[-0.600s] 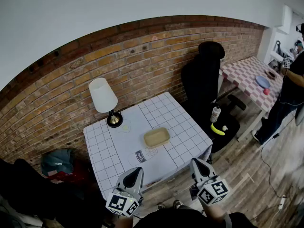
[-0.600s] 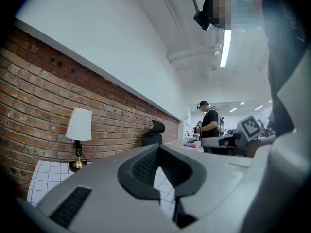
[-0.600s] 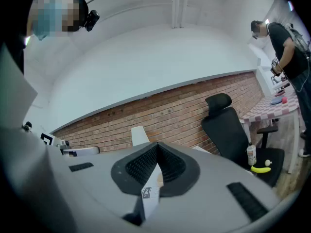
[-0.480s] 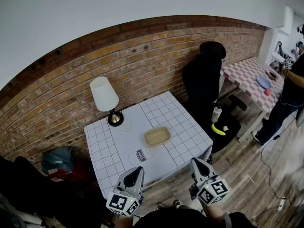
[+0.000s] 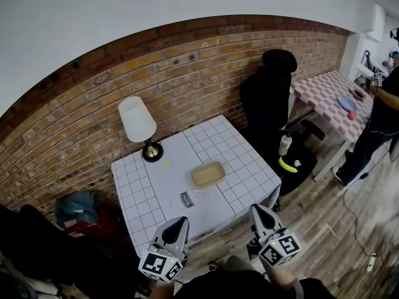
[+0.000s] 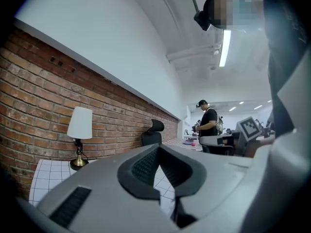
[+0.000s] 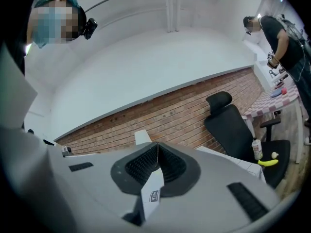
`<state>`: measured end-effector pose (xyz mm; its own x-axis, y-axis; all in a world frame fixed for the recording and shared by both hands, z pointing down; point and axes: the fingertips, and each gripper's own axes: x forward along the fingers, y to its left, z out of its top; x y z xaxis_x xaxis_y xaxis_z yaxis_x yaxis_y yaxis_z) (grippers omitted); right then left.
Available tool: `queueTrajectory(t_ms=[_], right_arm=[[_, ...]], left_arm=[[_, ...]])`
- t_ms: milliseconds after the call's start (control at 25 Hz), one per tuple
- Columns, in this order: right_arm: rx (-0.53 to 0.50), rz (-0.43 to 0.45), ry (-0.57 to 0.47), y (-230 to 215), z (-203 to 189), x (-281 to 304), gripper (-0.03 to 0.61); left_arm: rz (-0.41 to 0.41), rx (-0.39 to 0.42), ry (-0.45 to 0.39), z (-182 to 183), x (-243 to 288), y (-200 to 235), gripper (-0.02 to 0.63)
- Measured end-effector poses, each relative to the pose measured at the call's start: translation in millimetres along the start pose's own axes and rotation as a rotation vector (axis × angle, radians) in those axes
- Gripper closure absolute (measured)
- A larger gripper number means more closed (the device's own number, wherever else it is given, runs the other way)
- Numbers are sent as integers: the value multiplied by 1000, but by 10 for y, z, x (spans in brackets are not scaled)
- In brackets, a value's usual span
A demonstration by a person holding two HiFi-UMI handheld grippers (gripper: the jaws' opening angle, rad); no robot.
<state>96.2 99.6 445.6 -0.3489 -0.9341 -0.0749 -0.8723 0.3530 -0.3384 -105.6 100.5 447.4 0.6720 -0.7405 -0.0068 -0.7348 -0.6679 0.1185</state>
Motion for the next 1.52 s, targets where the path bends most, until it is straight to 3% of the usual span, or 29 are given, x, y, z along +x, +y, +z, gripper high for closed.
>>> queueTrajectory(t_ms=[280,720,1200,1520], right_arm=[[9,4,57,-34,-134,118,574],[-7,31,83,-451,6,568,574],[-6,135,109,-895,134,1018,574],[3,208,146,-1057,60,1199,574]], left_arm=[[-3,-18,13,-107,139,77,604],[59,-31,-3,-5,662,293,604],[145,-32,-41,39,1219,306,604],[224,-51,-28,-123,1357,300,604]])
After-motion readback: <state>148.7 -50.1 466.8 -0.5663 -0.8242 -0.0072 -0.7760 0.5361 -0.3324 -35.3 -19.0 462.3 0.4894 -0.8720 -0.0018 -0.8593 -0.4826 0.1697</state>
